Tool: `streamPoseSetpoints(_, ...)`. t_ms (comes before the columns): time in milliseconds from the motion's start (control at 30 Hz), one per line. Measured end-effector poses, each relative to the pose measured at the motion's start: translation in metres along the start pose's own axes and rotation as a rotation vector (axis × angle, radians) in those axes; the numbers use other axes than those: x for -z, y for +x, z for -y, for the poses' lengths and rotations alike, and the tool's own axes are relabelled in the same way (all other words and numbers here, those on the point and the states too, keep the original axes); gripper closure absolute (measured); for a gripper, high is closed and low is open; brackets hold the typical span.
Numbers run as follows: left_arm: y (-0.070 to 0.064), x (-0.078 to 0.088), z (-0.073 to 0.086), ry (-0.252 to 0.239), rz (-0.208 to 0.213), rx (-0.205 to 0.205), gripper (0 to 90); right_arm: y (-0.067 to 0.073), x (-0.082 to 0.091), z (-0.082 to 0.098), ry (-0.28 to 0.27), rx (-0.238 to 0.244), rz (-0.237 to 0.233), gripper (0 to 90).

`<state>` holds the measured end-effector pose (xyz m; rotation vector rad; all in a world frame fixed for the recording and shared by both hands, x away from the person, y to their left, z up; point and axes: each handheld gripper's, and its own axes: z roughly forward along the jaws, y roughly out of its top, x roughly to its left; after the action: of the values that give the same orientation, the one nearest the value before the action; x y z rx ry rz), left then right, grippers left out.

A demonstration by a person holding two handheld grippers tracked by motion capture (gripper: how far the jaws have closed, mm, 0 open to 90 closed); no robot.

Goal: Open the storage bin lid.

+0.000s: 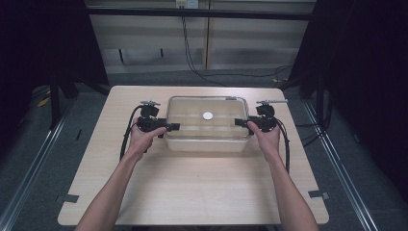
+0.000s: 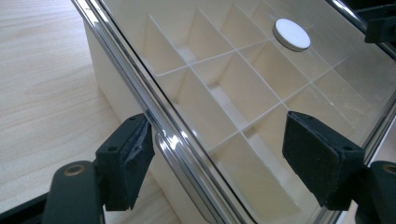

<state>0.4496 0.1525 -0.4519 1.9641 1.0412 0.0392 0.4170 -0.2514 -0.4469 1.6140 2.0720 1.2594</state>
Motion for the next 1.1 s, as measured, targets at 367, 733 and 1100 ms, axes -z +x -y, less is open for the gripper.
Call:
streamPoseSetpoints(367,-0.002,0.005,-0.001,-0.031,-0.016,-0.016,29.6,0.002,0.006,-0.001,-0.042,0.000,-0.017,30.6)
streamPoseSetpoints(733,-0.004,0.014,-0.002,-0.056,-0.016,-0.038,36.7,-0.002,0.014,0.001,-0.082,-0.034,-0.084,40.1)
streamPoseSetpoints(1100,-0.012,0.018,-0.004,-0.075,-0.013,-0.066,43.1,-0.004,0.029,0.005,-0.127,-0.039,-0.082,51.5)
